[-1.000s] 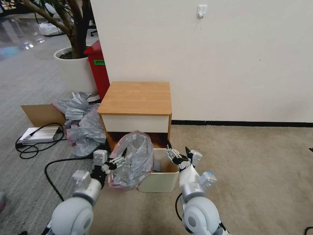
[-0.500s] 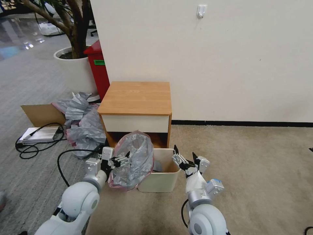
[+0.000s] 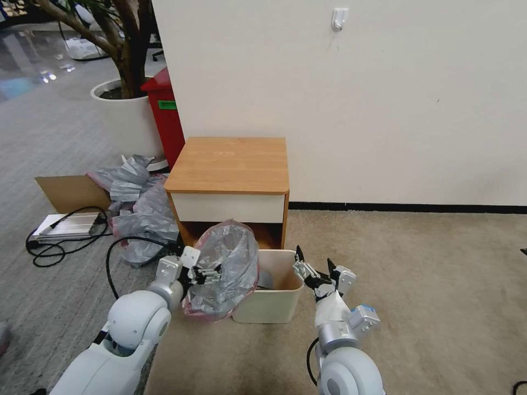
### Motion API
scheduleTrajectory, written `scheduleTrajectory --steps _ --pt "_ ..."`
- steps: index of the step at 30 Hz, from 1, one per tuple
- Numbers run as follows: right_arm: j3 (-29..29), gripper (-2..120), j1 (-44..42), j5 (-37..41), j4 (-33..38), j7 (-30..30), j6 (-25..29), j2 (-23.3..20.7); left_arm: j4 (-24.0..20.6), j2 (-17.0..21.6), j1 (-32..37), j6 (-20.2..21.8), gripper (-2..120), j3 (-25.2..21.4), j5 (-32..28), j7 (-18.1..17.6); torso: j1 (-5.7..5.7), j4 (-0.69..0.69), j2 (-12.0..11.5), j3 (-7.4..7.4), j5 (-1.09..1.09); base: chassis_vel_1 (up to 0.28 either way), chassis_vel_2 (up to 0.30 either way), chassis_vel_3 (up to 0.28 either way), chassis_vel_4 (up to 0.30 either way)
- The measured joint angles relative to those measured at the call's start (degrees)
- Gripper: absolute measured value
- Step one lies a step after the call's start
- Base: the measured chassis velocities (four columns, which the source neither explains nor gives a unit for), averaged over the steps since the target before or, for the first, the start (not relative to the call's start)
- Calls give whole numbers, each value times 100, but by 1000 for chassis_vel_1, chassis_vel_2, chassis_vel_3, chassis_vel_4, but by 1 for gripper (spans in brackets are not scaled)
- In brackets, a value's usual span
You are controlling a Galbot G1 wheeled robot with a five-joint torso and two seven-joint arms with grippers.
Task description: Pick up the garbage bag from the table and place it over the trash can.
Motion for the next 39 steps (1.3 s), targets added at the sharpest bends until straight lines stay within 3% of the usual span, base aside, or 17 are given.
scheduleTrajectory --steps 9,17,22,39 --pt "53 100 -112 -59 81 -29 58 22 187 -98 -112 -24 100 160 10 -41 0 -1 0 0 -1 0 0 0 0" --pt "10 100 -87 -87 -45 -40 91 48 -446 -62 106 -41 100 -181 -239 -219 0 0 0 0 1 0 0 0 0" --pt "-63 100 -92 -166 -84 -44 95 67 -606 -87 142 -45 100 -210 -622 -266 0 0 0 0 0 0 0 0 0" --pt "84 100 -322 -238 32 -74 208 3 239 -362 -111 -52 100 -28 -1289 -403 0 0 0 0 0 0 0 0 0"
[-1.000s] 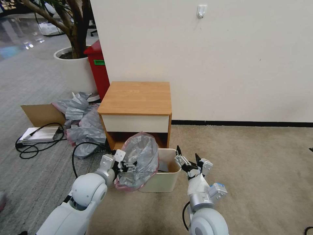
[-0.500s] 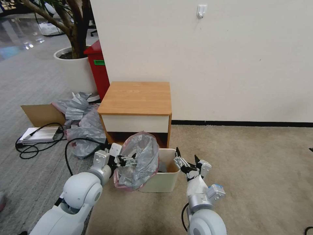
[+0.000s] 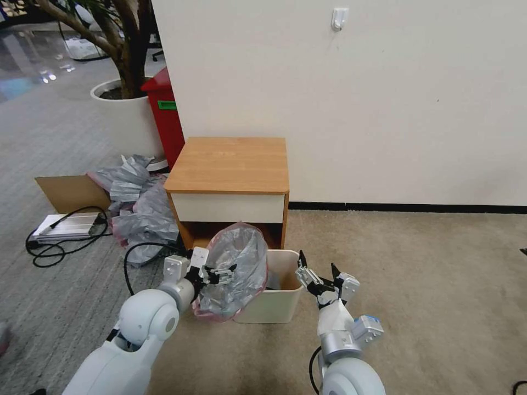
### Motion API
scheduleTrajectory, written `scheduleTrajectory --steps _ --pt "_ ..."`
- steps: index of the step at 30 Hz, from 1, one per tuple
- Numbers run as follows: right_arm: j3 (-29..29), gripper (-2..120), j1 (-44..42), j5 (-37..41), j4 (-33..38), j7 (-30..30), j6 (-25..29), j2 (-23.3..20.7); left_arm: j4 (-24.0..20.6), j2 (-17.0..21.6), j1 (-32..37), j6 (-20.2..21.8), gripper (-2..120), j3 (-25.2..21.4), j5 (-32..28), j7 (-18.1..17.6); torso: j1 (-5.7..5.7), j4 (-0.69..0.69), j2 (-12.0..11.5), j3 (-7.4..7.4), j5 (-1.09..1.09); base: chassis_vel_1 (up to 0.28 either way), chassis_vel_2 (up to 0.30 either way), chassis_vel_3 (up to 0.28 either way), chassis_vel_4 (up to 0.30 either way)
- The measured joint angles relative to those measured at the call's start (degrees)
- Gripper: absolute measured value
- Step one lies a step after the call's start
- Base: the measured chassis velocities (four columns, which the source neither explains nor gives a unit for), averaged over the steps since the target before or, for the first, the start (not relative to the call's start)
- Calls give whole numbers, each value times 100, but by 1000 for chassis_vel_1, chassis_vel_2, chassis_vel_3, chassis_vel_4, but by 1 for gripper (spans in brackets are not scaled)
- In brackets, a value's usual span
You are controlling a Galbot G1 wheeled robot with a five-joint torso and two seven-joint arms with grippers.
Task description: Pick up the garbage bag from the table and place it over the trash can.
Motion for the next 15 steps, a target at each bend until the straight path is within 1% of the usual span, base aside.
scheduleTrajectory --steps 2,5,11,15 --pt "23 100 -25 -1 -35 -1 41 4 126 -47 -44 -2 100 28 0 -5 0 0 0 0 0 0 0 0 0" --pt "34 100 -29 -4 -74 -2 71 15 188 -83 -60 -2 100 35 18 -37 0 0 0 0 0 0 0 0 0" --pt "64 100 -28 -20 -179 -2 120 28 165 -151 -24 -3 100 -24 21 -93 0 0 0 0 0 0 0 0 0" --pt "68 100 -21 -21 -224 -4 134 26 132 -226 34 -4 100 -102 -138 -119 0 0 0 0 0 0 0 0 0"
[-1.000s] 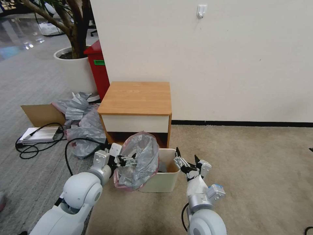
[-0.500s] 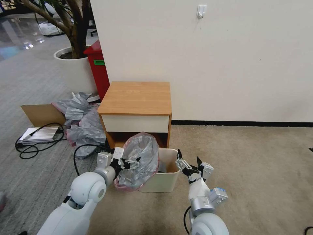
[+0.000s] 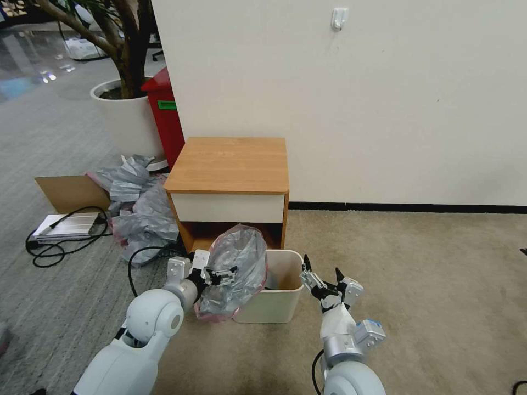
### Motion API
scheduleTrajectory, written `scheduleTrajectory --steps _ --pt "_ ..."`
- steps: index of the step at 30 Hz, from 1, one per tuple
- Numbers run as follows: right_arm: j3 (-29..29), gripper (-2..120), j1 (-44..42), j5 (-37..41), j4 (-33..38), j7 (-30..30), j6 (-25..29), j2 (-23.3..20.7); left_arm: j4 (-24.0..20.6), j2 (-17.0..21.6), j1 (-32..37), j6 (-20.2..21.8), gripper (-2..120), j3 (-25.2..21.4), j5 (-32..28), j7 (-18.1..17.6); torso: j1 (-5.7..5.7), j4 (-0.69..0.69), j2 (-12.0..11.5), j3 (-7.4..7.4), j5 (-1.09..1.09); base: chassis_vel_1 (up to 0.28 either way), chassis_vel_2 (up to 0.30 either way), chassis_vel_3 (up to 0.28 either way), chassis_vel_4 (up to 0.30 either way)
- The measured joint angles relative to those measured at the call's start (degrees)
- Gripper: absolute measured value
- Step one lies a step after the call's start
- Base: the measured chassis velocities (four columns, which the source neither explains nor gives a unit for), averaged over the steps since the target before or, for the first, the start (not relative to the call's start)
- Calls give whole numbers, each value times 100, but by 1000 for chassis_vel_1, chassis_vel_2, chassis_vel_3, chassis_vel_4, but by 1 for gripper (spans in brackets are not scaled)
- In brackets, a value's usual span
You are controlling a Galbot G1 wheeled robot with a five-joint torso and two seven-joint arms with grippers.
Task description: Pick up the garbage bag from the table and place it over the trash can.
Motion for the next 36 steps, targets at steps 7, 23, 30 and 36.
scheduleTrajectory --steps 7,23,30,36 --pt "-34 100 65 -2 -78 -5 -1 23 -86 -201 196 -259 100 -121 -292 -179 0 0 0 0 0 0 0 0 0" --pt "-44 100 30 -5 -90 -30 37 18 -115 -474 369 -357 100 -174 -183 -889 0 0 0 0 0 0 0 0 0" --pt "-28 100 -4 -9 -32 -30 75 -8 51 -354 87 -47 100 -25 -194 -902 0 0 0 0 0 0 0 0 0" --pt "-28 100 -72 -56 32 -31 88 -4 434 -159 -287 -3 85 183 -304 -828 0 0 0 0 -1 0 0 0 0"
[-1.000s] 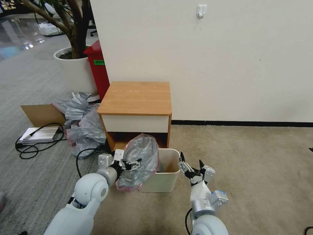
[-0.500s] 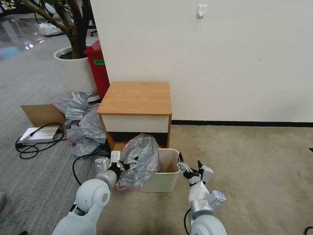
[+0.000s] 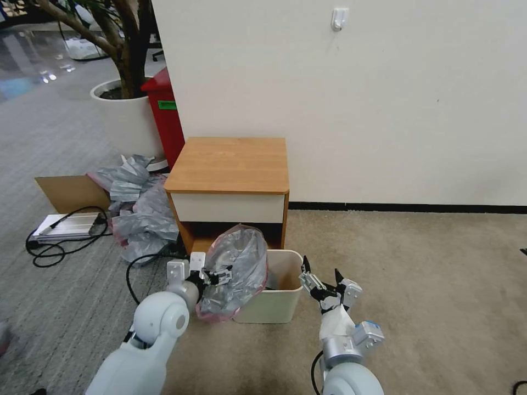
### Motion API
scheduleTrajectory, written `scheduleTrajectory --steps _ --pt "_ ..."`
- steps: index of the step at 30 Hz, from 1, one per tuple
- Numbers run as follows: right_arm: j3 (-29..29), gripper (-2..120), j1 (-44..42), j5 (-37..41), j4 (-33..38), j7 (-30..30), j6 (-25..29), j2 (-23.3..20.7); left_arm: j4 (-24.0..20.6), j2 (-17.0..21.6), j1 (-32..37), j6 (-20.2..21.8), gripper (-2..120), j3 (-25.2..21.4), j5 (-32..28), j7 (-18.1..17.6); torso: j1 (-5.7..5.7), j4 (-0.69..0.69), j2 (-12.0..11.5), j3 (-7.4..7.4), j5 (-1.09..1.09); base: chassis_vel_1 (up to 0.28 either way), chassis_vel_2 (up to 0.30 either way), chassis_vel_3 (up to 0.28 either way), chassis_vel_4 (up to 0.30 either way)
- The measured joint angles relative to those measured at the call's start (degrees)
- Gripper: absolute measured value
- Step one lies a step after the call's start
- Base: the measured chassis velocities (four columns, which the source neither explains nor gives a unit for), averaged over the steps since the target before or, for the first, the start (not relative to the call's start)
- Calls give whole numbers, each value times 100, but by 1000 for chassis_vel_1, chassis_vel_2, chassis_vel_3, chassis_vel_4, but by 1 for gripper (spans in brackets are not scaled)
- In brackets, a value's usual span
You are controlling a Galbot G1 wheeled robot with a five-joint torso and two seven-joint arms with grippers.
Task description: Pick up the garbage bag from the table and place it over the trash can.
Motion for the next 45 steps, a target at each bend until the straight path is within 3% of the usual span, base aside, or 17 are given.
scheduleTrajectory --steps 4,10,14,16,18,20,25,29,38,42,44,45 --pt "17 100 -51 -55 32 0 32 8 216 43 -111 2 74 126 -5 137 0 0 0 0 0 0 0 0 0" --pt "35 100 -65 -77 86 2 36 21 403 23 -201 -16 69 297 211 361 0 3 0 -1 5 0 0 0 0" --pt "38 100 -72 -78 101 4 36 34 510 -27 -265 -23 57 390 270 406 0 3 1 -2 6 0 0 0 0" --pt "38 100 -77 -80 97 5 37 38 538 -40 -269 -25 43 429 310 418 0 3 1 -2 5 0 0 0 0" --pt "37 100 -77 -80 96 5 37 37 538 -42 -264 -26 39 432 314 419 0 3 1 -2 4 0 0 0 0" --pt "37 100 -67 -80 94 7 39 35 534 -58 -236 -27 28 438 342 420 0 3 2 -2 3 0 0 0 0" --pt "13 100 -56 -80 100 9 39 34 518 -67 -166 -28 13 434 406 420 0 1 2 -2 2 0 0 0 0" --pt "-9 100 -56 -80 111 11 39 32 490 -68 -95 -29 8 414 464 429 0 -1 2 -2 1 0 0 0 0" --pt "-69 100 -54 -77 230 13 26 -2 292 -104 205 -50 8 286 699 393 0 -1 2 -1 0 0 0 0 0" --pt "-126 100 -31 -79 301 -63 -9 -36 -84 -109 505 -356 7 211 733 291 0 -2 -2 5 -7 0 0 0 0" --pt "-133 100 -14 -98 327 -345 -9 -60 -290 -92 645 -568 5 170 767 286 1 -2 -3 6 -11 0 0 0 0" --pt "-128 100 -8 -116 390 -854 -32 -124 -520 -52 816 -950 4 87 886 271 1 -2 -3 4 -4 0 0 0 0"
